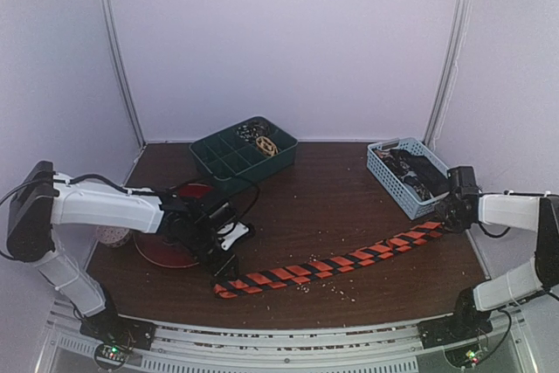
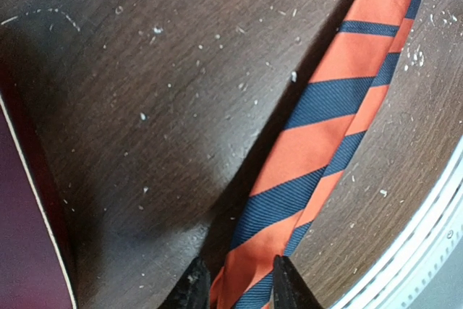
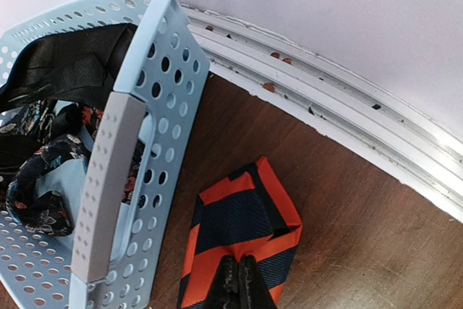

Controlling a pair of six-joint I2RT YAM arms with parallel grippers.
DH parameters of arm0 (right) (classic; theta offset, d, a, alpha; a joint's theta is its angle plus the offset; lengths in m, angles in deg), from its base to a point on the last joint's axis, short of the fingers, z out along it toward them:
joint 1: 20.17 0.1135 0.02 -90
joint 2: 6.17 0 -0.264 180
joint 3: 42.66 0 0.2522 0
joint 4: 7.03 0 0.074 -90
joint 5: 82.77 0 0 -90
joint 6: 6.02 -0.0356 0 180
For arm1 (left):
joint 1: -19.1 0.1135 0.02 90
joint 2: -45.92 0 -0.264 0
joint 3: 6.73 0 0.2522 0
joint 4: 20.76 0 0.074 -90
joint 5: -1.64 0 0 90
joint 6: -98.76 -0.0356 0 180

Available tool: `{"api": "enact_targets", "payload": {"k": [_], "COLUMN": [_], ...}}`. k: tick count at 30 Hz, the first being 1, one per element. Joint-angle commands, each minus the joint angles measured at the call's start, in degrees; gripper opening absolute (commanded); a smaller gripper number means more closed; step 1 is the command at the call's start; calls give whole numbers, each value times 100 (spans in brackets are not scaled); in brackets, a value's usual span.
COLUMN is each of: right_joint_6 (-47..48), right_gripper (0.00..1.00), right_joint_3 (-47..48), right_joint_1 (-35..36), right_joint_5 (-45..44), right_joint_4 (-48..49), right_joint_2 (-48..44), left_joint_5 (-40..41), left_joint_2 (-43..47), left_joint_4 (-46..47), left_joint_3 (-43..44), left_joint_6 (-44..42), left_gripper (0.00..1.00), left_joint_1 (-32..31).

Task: Roll the ties
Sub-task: Adjust the tie at the center of the board.

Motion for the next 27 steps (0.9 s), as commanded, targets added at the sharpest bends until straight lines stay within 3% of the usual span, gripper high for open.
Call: {"api": "enact_targets", "payload": {"k": [1,10,16,27], "right_joint_6": [186,265,318,502], "right_gripper": [0,0,0,0], "right_joint_3": [-182,-259,-229,-212], "right_joint_1": [-33,-33,-33,-85], "right_joint_5": [-320,-407,-496,-781], "right_joint_4": [-100,100,131,618], "right_joint_2": [-155,4,64,390], "left_joint_5": [-65,61,-61,-529], "left_joint_2": [165,178,187,382], "left_joint_4": [198,-92,-208,-261], "left_joint_3": [-240,-256,-251,-202], "left_joint_6": [286,274,140,-205], "left_gripper": [31,34,0,0], "left_joint_1": [38,39,39,34]}}
